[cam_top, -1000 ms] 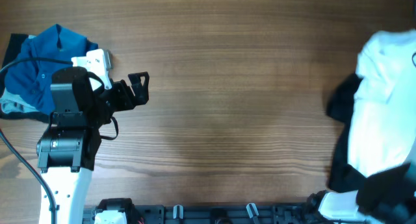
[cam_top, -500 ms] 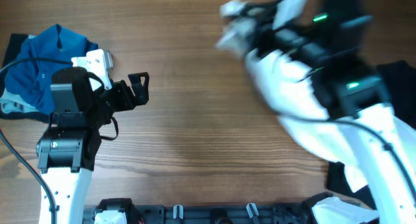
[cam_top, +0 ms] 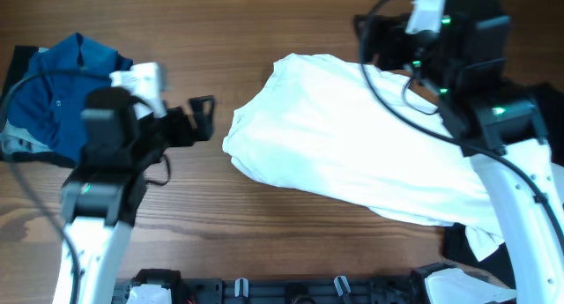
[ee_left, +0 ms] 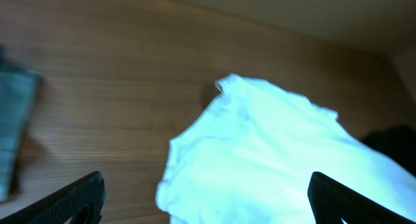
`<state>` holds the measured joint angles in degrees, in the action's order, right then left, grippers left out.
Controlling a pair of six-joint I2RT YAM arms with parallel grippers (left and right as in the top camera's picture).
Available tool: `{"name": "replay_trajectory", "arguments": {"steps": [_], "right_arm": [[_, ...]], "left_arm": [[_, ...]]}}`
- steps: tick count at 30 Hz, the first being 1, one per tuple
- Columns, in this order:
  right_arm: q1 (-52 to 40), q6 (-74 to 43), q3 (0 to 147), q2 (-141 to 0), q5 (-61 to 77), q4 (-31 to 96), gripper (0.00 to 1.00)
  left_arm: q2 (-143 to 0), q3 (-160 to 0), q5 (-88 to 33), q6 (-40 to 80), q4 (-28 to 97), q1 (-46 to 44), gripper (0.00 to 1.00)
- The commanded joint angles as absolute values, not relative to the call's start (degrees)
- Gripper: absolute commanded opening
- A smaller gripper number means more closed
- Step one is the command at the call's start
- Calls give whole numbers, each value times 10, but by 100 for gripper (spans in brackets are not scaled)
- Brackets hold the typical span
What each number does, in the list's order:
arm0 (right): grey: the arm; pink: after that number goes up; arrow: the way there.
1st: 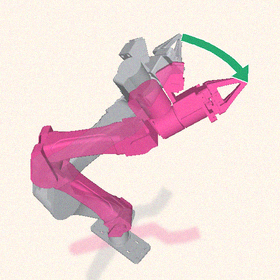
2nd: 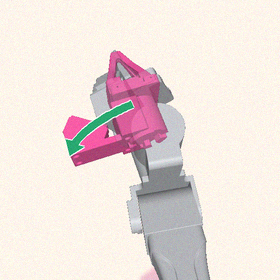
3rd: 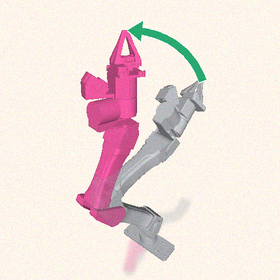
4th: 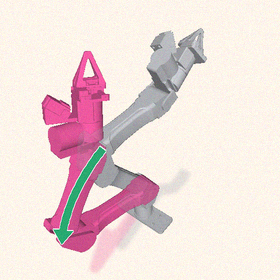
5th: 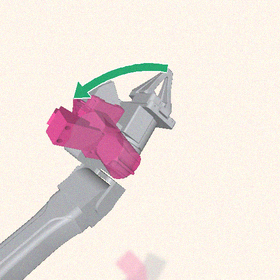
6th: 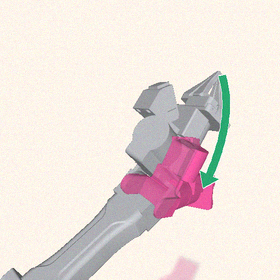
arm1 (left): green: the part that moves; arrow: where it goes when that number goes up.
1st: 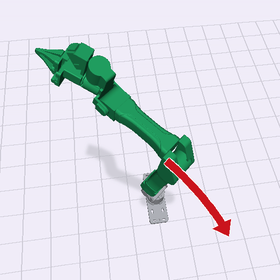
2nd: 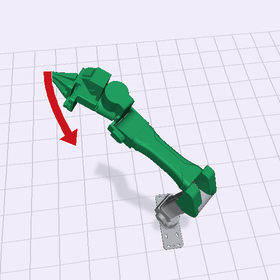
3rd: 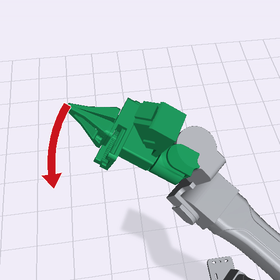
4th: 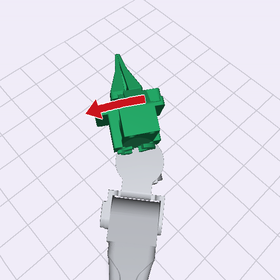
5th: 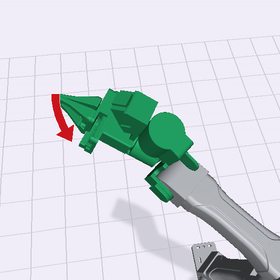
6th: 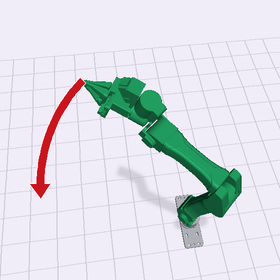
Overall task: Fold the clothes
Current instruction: 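Drag the white T-shirt leftward across the table with the right gripper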
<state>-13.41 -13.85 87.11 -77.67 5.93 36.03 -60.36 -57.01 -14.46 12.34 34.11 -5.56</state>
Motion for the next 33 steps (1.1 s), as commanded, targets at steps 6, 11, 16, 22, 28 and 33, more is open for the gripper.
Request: {"name": "replay_trajectory", "arguments": {"steps": [6, 11, 16, 22, 28, 33], "right_arm": [[-115, -151, 877, -745, 84, 420, 85], [-115, -152, 877, -745, 84, 444, 85], [-115, -150, 877, -745, 84, 460, 86], [-115, -150, 877, -745, 84, 464, 86], [-115, -151, 877, -745, 63, 469, 86], [-115, -151, 877, -745, 55, 473, 86]], "left_arm": [[-795, -578, -112, 134, 275, -142, 100], [-902, -578, -107, 140, 222, -144, 100], [-989, -578, -106, 139, 213, -144, 96], [-1028, -578, -106, 140, 209, -144, 74], [-1058, -578, -111, 140, 221, -153, 46], [-1090, -577, -110, 140, 224, -181, 35]]}}
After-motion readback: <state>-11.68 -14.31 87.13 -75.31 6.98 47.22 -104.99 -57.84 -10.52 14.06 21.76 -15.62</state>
